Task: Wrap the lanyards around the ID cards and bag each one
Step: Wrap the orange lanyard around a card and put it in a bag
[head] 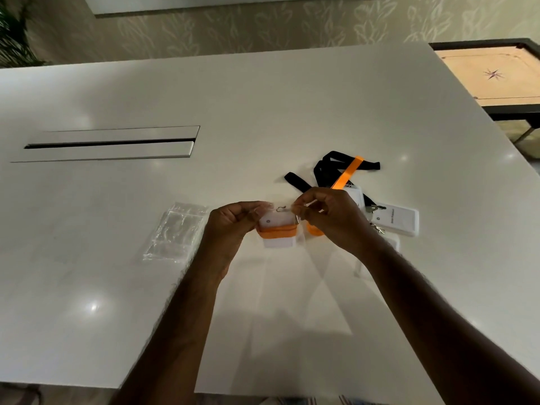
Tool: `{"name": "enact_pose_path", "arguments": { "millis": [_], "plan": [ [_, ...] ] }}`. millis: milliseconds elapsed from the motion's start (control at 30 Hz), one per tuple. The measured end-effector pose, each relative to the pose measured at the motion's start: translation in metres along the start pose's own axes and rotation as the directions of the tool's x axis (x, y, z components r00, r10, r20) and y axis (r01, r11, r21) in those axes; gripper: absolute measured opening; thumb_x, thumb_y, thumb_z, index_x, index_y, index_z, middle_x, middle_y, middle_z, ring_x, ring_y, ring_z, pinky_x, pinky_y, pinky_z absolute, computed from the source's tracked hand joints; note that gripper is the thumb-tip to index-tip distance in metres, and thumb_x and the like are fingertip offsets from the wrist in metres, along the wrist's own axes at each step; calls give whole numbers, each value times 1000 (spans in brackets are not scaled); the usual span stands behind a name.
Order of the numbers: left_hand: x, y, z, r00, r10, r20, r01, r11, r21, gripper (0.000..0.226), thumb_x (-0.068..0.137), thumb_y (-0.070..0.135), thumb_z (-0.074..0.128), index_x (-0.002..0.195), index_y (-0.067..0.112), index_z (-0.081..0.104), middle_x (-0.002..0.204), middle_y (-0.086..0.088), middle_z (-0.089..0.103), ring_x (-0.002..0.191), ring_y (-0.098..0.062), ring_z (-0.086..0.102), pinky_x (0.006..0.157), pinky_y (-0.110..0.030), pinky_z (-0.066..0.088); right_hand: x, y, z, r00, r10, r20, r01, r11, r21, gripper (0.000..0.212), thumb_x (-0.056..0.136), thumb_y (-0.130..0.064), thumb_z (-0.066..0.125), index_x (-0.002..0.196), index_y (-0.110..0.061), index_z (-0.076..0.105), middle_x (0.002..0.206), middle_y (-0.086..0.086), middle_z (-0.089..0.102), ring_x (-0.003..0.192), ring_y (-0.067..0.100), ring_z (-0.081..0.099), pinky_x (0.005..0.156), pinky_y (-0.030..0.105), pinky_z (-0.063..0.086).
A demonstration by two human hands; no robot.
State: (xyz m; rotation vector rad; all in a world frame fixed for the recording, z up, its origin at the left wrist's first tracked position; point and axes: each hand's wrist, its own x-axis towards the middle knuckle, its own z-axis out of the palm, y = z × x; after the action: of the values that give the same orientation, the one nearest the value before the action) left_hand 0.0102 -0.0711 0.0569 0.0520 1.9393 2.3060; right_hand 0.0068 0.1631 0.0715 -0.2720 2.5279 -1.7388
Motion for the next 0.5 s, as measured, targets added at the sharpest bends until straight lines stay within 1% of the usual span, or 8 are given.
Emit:
{"name": "enact_pose_path", "arguments": {
  "millis": [100, 167, 200, 300, 333, 433, 500],
  "plan": [
    [0, 0, 0, 1000, 8, 5, -8, 1000, 5, 15, 94, 13, 73, 106, 12, 82, 110, -14, 79, 108, -27, 75, 89, -29, 59, 0, 2, -4, 1000, 16, -11, -16, 1000, 15, 10, 94, -27, 81, 86, -34, 79, 82, -15, 78, 66, -1, 65, 62, 23, 51],
    [-1, -1, -1, 1000, 5, 10, -5, 1000, 14, 16, 95, 10, 72, 106, 13, 83, 110, -13, 79, 109, -27, 75, 89, -28, 59, 0, 4, -7, 1000, 26, -16, -25, 999, 45, 10, 91, -25, 84, 86, -33, 81, 86, -10, 79, 69, 2, 66, 67, 29, 53],
    [-1, -1, -1, 1000, 4, 15, -4, 1000, 25, 16, 95, 10, 72, 106, 14, 83, 110, -13, 80, 109, -27, 75, 90, -28, 59, 0, 6, -9, 1000, 23, -12, -22, 998, 61, 9, 90, -23, 84, 86, -30, 82, 88, -9, 80, 70, 1, 66, 68, 28, 53],
    [-3, -1, 0, 1000, 19, 18, -21, 996, 84, 16, 94, 10, 73, 106, 14, 83, 109, -11, 80, 109, -26, 75, 93, -29, 58, 0, 9, -13, 1000, 0, 5, 0, 998, 64, 5, 89, -20, 85, 88, -24, 83, 89, -12, 80, 71, -3, 67, 69, 13, 50],
    [-3, -1, 2, 999, 30, 12, -31, 994, 106, 16, 93, 10, 73, 105, 13, 83, 108, -10, 80, 108, -25, 75, 93, -28, 58, -1, 10, -14, 1000, -2, 3, 2, 999, 52, 3, 89, -20, 85, 88, -22, 83, 89, -13, 80, 72, -4, 68, 69, 10, 49],
    [-4, -3, 7, 999, 50, -9, -48, 988, 148, 14, 93, 11, 73, 101, 16, 83, 105, -8, 81, 107, -25, 75, 97, -36, 58, -4, 10, -14, 1000, 1, 1, -1, 1000, 27, 3, 90, -19, 83, 89, -21, 82, 89, -17, 79, 75, -5, 69, 71, 10, 49],
    [-5, -2, 8, 998, 57, -25, -52, 985, 167, 14, 91, 17, 73, 99, 20, 84, 104, -7, 81, 106, -24, 76, 98, -38, 57, -7, 9, -14, 1000, 12, 12, -12, 999, 45, 6, 91, -17, 82, 88, -22, 82, 87, -18, 79, 74, -6, 69, 69, 11, 50]
  ]
}}
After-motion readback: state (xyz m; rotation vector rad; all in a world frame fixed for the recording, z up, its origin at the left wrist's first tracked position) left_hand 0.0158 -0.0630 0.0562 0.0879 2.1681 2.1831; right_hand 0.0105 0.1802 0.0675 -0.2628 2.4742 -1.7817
